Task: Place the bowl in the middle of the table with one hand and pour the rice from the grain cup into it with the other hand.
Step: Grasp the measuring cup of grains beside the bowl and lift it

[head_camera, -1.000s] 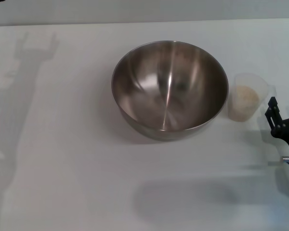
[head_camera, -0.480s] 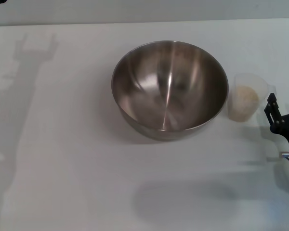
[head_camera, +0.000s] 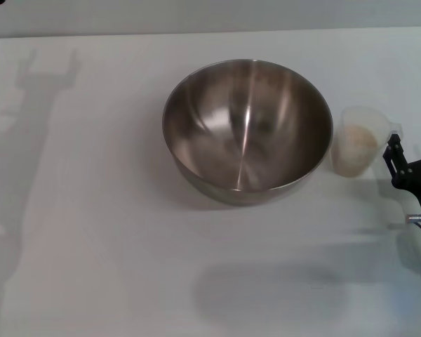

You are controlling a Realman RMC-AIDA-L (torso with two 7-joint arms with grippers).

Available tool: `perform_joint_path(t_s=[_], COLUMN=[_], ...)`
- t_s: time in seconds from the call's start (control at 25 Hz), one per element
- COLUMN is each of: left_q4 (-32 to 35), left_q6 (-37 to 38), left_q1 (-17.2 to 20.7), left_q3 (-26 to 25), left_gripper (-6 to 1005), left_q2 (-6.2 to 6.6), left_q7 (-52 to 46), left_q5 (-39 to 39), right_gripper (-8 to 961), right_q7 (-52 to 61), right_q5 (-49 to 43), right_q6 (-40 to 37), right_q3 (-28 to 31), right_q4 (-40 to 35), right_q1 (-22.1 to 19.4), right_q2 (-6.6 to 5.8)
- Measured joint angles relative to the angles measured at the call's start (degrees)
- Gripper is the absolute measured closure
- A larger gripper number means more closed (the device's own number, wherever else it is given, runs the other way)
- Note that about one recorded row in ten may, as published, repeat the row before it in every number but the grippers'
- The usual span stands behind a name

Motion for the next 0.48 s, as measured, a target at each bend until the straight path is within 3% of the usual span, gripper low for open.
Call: perform_joint_path(t_s=[0.48], left_q4=[0.00], left_q6=[0.03], left_q1=[0.09], left_q3=[-0.67], left_gripper=[167], left_q2=[-0.09], left_q7=[-0.06], left_q5=[0.00], right_gripper=[315], right_q7=[0.00], right_q5=[0.00], right_q6=[1.07], right_q3=[0.83], right_q4=[-0.88], right_q1=[1.10], right_q2=[-0.07])
